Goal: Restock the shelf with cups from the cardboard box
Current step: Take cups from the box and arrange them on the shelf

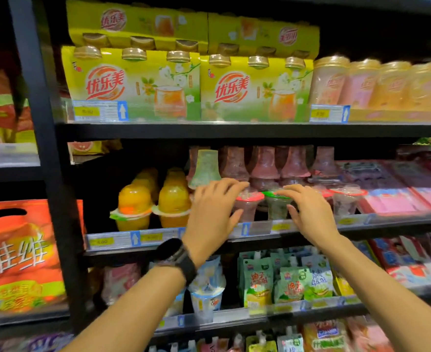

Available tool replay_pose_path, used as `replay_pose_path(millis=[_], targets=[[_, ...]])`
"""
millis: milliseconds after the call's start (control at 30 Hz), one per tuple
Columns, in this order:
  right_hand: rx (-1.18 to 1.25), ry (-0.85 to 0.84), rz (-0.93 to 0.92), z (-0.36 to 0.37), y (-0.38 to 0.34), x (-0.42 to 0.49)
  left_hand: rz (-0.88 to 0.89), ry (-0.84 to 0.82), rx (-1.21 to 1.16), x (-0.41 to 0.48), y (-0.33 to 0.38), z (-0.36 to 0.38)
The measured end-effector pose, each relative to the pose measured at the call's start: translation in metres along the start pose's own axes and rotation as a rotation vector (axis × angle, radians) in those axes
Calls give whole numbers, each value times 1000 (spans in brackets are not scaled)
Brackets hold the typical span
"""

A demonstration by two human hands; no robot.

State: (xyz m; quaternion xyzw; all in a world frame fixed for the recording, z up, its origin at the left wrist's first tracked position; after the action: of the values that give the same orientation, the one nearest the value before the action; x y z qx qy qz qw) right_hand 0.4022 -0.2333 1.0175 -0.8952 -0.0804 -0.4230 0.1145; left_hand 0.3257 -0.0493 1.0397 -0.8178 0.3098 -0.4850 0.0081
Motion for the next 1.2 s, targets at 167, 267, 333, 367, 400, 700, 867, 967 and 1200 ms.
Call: replay_pose_path(millis=[167,267,333,367,400,700,867,967,1200], targets=[[58,23,-37,-2,11,7,-28,-298,96,53,23,73],[101,-19,-155,-6,15,7,-63,-324,154,53,20,85],[169,25,-138,-20,39,16,-52,-292,161,56,25,88],[193,33,-88,-24,58,22,-41,-259,145,62,31,88],[189,9,-45,-23,78,28,-26,-227,126,70,40,90],[133,-114,-138,9,123,32,-74,-274,15,92,69,124],[187,-121,-133,12,118,27,-44,-255,34,87,64,120],[179,-150,-148,16,114,27,-84,-269,5,87,64,120],[186,-185,21,-12,175,39,-61,-219,78,95,73,118]])
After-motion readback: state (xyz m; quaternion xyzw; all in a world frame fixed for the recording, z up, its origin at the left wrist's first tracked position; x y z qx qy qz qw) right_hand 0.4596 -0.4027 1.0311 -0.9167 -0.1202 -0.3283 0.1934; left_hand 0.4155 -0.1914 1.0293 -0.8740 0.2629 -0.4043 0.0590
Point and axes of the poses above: each hand's wrist, its own x-axis towards the middle knuckle, its own z-axis out of the palm, y = z × x, the point moved 10 cm from there along x, towards the middle knuckle, and after that the axes turned 12 degrees about z, right-handed, at the moved point
